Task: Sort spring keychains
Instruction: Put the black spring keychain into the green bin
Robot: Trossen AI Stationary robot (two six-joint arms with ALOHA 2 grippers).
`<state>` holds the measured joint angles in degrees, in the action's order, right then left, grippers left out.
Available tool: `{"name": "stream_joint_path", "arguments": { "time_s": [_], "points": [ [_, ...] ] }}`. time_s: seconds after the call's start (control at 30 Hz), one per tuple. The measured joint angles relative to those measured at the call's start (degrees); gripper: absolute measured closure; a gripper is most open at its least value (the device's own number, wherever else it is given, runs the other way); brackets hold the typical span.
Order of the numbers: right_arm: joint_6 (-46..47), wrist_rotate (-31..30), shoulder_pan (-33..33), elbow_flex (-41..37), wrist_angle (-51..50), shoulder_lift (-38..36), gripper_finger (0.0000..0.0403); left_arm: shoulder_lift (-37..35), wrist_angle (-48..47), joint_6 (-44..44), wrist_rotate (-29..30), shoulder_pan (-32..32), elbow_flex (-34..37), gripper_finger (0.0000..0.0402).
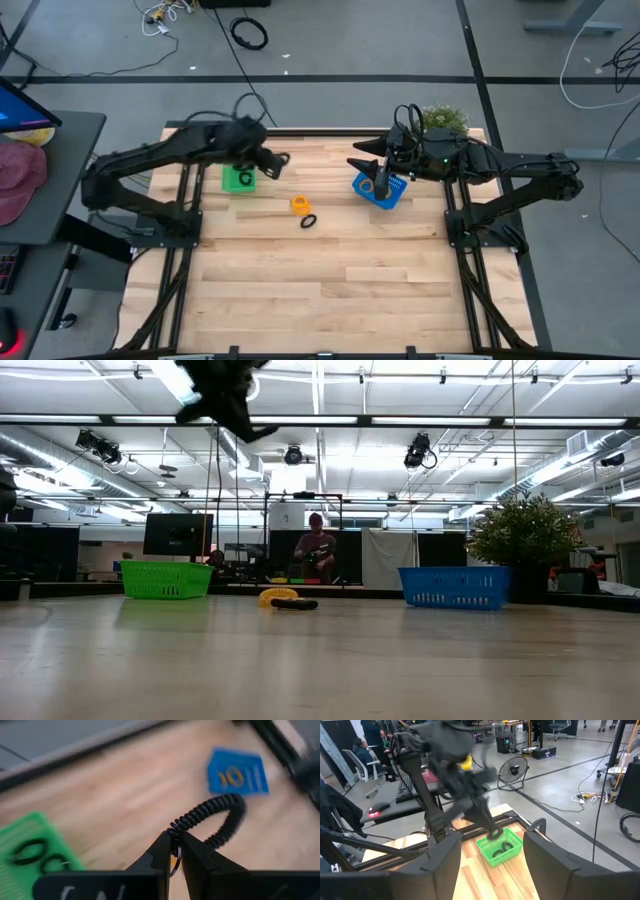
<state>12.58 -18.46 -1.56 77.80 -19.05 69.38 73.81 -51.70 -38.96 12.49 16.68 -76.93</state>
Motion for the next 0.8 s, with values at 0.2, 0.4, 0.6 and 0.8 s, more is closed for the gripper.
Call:
{"name": "stream_joint_path", "arguments": {
  "time_s": [0.2,0.4,0.6,0.8],
  "points": [
    [0.34,0.0,0.02,0.0,0.1,0.0,0.0186,-8.29,-5.63,-16.16,26.17,-8.9,0.0,0.0367],
    [0.22,-0.02,0.13,0.0,0.21,0.0,0.0186,-11.61,-18.57,-34.28,44.28,-17.1,0.0,0.0366],
    [0.29,-0.02,0.42,0.0,0.53,0.0,0.0186,-10.24,-28.92,-39.95,50.98,-18.83,0.03,0.0366],
    [0.44,-0.02,0.42,0.0,0.66,0.0,0.0186,-9.19,-33.5,-40.78,48.63,-13.48,0.57,0.0365]
  ]
}}
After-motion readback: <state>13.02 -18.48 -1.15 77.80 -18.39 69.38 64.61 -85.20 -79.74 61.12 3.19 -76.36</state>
